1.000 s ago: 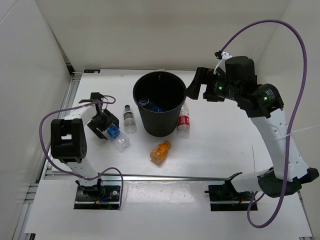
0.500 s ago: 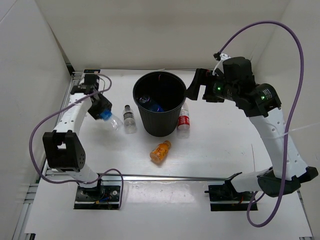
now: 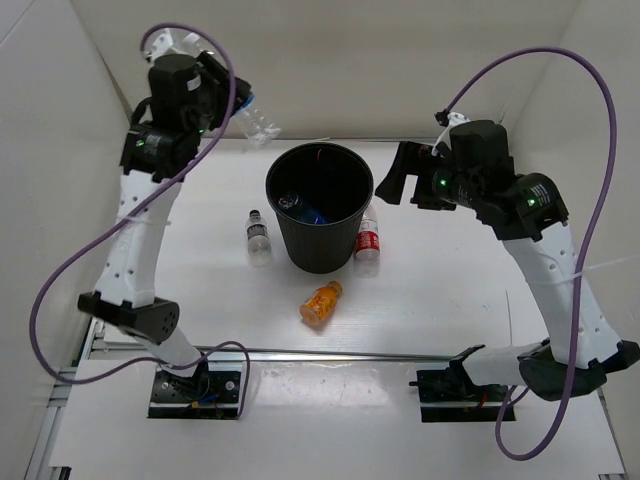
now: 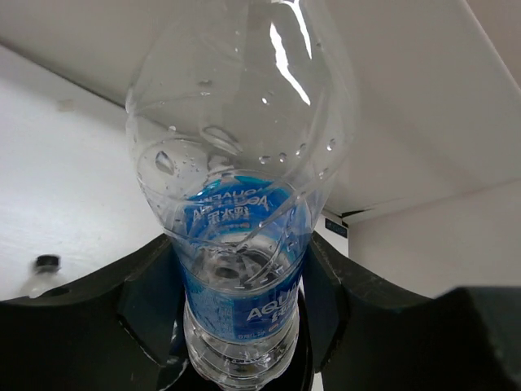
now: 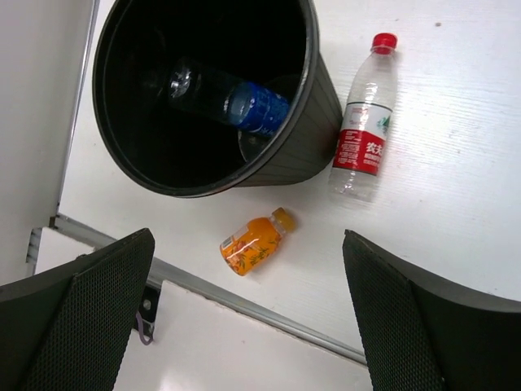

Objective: Put the plastic bottles in the bin

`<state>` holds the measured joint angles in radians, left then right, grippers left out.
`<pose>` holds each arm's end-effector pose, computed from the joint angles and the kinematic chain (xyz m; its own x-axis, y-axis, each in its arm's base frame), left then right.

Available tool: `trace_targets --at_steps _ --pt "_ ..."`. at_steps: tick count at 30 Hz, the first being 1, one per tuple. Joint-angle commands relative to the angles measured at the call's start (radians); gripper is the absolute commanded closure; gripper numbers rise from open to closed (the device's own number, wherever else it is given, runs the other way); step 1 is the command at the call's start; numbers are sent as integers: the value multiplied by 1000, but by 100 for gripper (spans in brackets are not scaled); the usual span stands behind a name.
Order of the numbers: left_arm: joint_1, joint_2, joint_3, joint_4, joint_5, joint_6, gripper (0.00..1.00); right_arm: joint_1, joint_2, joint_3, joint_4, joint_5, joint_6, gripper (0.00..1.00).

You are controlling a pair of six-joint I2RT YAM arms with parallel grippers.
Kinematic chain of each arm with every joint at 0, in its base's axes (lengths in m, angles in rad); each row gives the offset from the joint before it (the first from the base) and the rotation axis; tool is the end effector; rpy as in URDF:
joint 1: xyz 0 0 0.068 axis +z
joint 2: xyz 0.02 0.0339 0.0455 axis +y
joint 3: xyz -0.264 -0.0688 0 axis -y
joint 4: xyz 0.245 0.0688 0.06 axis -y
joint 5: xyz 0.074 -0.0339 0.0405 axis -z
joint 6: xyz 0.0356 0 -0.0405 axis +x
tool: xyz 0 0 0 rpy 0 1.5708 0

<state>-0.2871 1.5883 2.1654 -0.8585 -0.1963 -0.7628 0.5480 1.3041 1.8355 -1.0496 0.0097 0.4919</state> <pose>0.2915 -0.0788 0.5312 -0.2603 -0.6298 -0.7319 -0.1132 0.7727 -0.6246 0.1935 0.1177 0.4898 -0.6153 0.1777 -0.7680 -0.2532 0.8781 0.4061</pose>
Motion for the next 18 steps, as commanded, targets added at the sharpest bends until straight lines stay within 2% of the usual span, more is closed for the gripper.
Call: trace_targets --at_steps 1,3,7,8,12,14,15,18 --pt "-88 148 54 25 -3 36 74 -17 -49 -10 2 59 11 0" --pt "-131 227 123 38 -26 77 72 -42 -58 -19 -7 59 11 0" --pt "-202 317 198 38 -37 151 54 -101 -92 -39 -27 59 42 0" --pt "-217 317 182 38 -37 151 42 -130 -104 -60 -36 59 42 0" --pt "-227 289 94 38 -60 187 11 -213 -126 -135 -47 70 89 0" --pt "-236 250 53 38 -81 188 7 -282 -126 -172 -61 30 122 0" --pt "-236 233 41 38 -94 201 0 -305 -117 -198 -61 3 122 0" --pt "-260 170 8 47 -149 249 0 -376 -94 -303 -24 -68 152 0"
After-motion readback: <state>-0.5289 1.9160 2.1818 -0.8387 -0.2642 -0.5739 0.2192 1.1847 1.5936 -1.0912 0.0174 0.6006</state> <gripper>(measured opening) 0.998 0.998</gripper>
